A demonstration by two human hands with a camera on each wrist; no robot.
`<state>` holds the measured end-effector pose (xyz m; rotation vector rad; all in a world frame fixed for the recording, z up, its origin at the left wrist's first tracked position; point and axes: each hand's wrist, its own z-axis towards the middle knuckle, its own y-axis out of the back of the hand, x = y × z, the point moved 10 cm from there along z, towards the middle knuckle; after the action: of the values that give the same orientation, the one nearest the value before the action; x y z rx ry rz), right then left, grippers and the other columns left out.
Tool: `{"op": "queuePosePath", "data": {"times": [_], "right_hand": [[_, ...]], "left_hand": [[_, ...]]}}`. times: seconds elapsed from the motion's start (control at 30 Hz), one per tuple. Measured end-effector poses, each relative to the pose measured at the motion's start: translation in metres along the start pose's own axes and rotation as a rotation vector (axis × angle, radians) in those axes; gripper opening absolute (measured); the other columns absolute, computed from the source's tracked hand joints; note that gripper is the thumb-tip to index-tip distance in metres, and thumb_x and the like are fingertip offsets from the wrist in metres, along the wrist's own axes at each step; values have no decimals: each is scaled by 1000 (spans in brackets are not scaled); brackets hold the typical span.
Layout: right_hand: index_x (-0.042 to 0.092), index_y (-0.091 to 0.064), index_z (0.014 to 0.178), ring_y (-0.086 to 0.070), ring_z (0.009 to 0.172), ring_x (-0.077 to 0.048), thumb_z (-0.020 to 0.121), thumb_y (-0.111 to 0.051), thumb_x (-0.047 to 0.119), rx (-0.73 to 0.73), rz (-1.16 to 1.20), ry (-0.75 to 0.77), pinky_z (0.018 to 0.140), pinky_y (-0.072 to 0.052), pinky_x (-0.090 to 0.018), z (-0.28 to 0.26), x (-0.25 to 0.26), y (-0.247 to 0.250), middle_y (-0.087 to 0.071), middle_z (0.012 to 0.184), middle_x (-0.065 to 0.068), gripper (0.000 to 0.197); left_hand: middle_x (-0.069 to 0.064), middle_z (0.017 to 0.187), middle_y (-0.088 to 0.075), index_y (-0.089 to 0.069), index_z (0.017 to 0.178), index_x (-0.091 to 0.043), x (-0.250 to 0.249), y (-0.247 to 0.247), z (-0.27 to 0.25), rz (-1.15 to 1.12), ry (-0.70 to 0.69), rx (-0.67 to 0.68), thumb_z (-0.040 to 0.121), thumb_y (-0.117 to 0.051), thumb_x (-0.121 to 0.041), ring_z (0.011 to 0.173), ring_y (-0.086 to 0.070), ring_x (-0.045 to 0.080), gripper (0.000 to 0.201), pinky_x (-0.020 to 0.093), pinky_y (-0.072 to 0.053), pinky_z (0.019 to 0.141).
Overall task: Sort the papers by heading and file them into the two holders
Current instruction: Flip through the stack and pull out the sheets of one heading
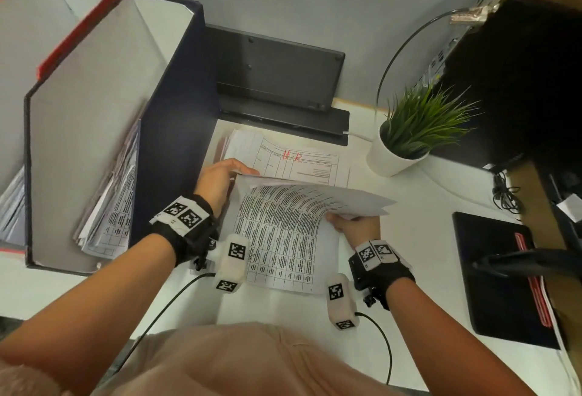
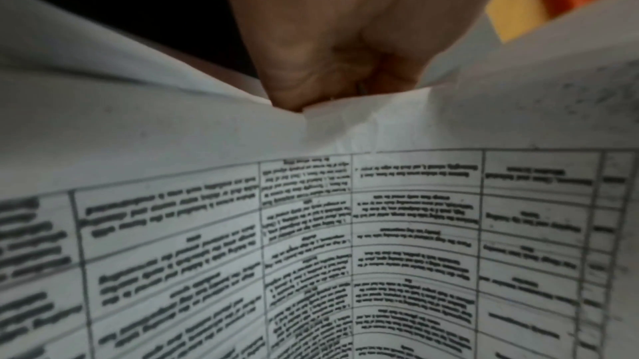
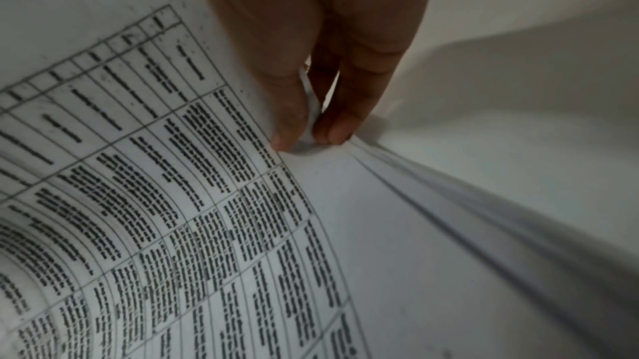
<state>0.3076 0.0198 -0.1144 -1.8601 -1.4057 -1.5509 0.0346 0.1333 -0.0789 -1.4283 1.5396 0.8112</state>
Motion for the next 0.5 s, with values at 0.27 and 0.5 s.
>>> {"op": "queuePosePath", "data": {"times": [0.27,0.5], "right_hand": [[5,-48,46,-42,30,-5,71,-38,-23,60,349,-162,34,-33,-8,-1,-7,-2,-46,34,6,39],[12,-46,25,-46,28,-11,72,-38,-20,84,435,-276,33,-34,-8,-3,-16,-6,-47,33,3,57]], "left_hand": [[7,71,-62,-66,76,-2,-3,32,20,563,50,-227,86,-62,-16,63,-57,18,18,21,-42,51],[8,71,-65,-70,79,1,-7,14,23,986,84,-96,68,-81,-35,70,-62,20,40,28,-50,62]]}}
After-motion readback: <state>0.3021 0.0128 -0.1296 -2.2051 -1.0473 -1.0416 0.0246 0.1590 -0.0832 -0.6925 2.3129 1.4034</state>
